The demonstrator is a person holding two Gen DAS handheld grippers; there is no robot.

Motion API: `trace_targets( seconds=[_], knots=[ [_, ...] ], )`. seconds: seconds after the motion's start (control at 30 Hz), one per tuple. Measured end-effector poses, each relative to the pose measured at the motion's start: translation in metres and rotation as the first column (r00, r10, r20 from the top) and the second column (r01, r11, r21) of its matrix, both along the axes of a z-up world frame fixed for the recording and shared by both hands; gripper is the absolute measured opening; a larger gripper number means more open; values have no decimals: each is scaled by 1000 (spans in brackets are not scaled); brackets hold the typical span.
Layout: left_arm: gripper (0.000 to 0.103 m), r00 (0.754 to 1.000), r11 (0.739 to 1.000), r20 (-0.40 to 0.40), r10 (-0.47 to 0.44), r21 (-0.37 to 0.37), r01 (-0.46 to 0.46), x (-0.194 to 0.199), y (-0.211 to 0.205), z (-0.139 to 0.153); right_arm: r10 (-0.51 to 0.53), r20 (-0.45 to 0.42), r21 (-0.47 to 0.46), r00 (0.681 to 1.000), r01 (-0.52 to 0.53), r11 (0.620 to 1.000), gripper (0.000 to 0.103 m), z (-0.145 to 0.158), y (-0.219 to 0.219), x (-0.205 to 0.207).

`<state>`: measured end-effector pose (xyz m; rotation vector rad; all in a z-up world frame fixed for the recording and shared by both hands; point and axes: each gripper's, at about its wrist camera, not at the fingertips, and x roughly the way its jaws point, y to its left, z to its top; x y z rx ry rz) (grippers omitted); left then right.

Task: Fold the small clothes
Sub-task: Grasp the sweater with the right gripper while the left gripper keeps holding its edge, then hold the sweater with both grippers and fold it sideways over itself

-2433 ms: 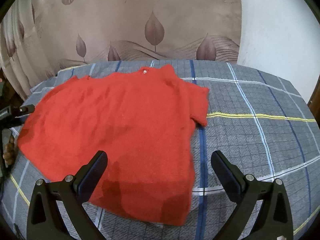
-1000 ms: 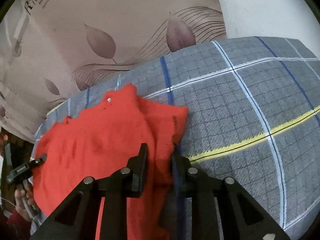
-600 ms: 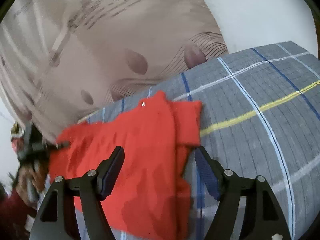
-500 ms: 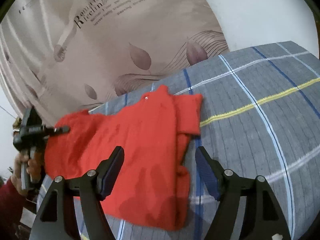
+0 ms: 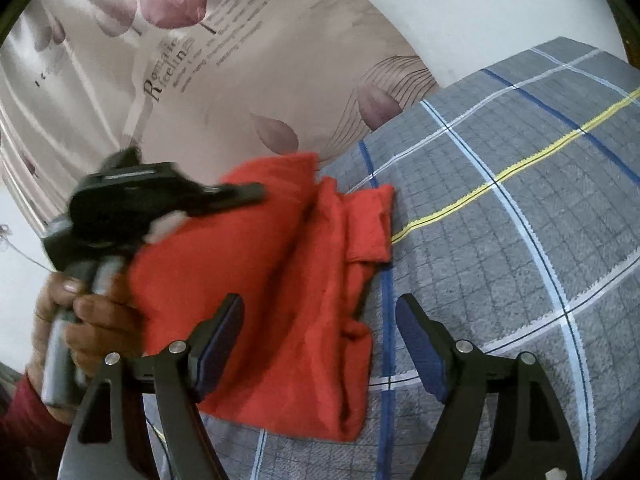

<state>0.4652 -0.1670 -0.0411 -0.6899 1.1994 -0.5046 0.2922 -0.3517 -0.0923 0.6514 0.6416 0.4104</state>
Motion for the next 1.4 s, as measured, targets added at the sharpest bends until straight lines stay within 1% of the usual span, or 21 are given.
trace_targets(
  seconds=[0.03, 0.13, 0.2, 0.27, 0.37, 0.43, 0.5, 0.63, 0.73, 0.8, 0.83, 0.9, 0.97, 1.03, 1.07, 1.1, 1.13, 1.17, 1.3, 1.33, 1.4],
  knots=[
    [27, 1000, 1000, -19, -4, -26, 4, 1, -3, -7, 0, -2, 9, 1000, 1, 1000, 76, 0, -1, 0],
    [31, 997, 988, -48, -62, -144, 55, 0, -8, -11, 1, -5, 30, 1000, 0, 1000, 76, -1, -5, 0],
    [40, 996, 971, 2, -86, -223, 84, -4, -4, -1, 1, -4, 52, 1000, 0, 999, 76, -2, -8, 0],
    [53, 992, 965, 95, -88, -238, 108, -12, 9, 20, 5, 8, 81, 1000, -5, 997, 76, -3, -11, -1],
    [72, 963, 983, 262, -65, -152, 108, -34, 41, 44, 26, 56, 155, 998, -35, 987, 76, -2, -20, -7],
    [74, 937, 997, 344, -56, -23, 68, -54, 65, 45, 78, 61, 237, 995, -90, 967, 76, -6, -25, -4],
    [74, 929, 998, 365, -59, 31, 51, -67, 81, 34, 118, 34, 275, 992, -123, 953, 76, -7, -26, 5],
    [74, 930, 994, 363, -58, 103, 21, -102, 114, -3, 148, -71, 203, 986, -131, 970, 76, -1, -22, 40],
    [74, 920, 991, 388, -59, 134, 7, -126, 126, -21, 159, -126, 213, 979, -130, 968, 75, -2, -22, 67],
    [74, 914, 989, 403, -53, 148, -8, -137, 129, -31, 168, -138, 163, 976, -145, 976, 43, 4, -13, 79],
    [74, 910, 987, 410, -53, 160, -14, -141, 131, -35, 181, -185, 105, 966, -163, 981, 18, 7, -2, 90],
    [74, 904, 985, 424, -58, 173, -18, -149, 135, -42, 201, -233, 67, 952, -191, 979, 17, 10, 13, 105],
    [74, 898, 986, 437, -51, 168, -26, -154, 136, -48, 235, -219, 19, 947, -237, 971, 16, 28, 34, 113],
    [74, 905, 993, 424, -27, 116, -25, -155, 143, -52, 300, -107, 64, 948, -294, 954, 15, 59, 48, 109],
    [74, 902, 995, 432, -8, 93, -36, -156, 147, -52, 325, 4, 129, 946, -323, 938, 13, 76, 46, 101],
    [74, 898, 995, 440, 8, 81, -49, -158, 150, -52, 320, 62, 157, 945, -326, 932, 12, 82, 41, 94],
    [74, 896, 996, 445, 13, 77, -53, -160, 151, -52, 294, 74, 177, 953, -302, 937, 12, 75, 32, 92],
    [74, 896, 996, 444, 12, 78, -52, -159, 150, -51, 266, 37, 193, 963, -268, 944, 12, 58, 24, 94],
    [74, 911, 995, 412, -20, 98, -23, -155, 142, -56, 201, -165, 236, 966, -159, 959, 12, -26, -3, 99],
    [74, 915, 994, 402, -29, 108, -16, -154, 140, -57, 210, -176, 285, 962, -155, 946, 12, -40, -9, 98],
    [74, 917, 993, 398, -32, 117, -16, -154, 139, -57, 194, -162, 351, 968, -127, 928, 19, -43, -20, 96]
  ],
)
